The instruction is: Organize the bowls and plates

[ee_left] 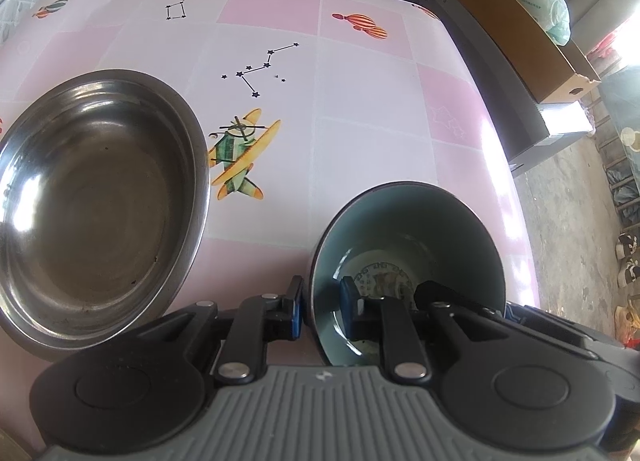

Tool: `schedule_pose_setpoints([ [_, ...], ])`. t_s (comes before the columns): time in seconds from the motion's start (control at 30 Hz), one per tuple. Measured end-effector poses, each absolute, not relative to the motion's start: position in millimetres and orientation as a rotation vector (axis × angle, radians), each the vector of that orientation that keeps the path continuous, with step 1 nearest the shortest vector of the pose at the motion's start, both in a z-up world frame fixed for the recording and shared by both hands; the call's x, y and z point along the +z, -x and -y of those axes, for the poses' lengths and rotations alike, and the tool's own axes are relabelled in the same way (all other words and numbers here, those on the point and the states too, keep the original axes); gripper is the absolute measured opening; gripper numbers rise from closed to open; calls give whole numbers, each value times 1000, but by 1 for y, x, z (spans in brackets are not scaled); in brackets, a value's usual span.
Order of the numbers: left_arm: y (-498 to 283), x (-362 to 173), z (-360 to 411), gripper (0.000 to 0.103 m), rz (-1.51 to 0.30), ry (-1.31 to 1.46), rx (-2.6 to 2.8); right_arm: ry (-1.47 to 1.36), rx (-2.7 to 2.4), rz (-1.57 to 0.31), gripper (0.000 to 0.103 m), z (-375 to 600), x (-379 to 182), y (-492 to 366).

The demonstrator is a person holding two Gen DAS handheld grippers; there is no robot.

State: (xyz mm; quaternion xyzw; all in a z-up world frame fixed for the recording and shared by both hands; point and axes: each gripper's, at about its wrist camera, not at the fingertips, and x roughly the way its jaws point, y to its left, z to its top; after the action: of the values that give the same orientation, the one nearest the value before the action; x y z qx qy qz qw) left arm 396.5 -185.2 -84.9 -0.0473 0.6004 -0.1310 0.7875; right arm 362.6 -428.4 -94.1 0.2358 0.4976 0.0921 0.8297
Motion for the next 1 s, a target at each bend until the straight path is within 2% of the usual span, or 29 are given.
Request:
schedule_pose_setpoints([
  [1.0, -394, -74, 183, 19, -1269, 103, -296, -495, 189, -1050, 22, 428, -89, -363],
])
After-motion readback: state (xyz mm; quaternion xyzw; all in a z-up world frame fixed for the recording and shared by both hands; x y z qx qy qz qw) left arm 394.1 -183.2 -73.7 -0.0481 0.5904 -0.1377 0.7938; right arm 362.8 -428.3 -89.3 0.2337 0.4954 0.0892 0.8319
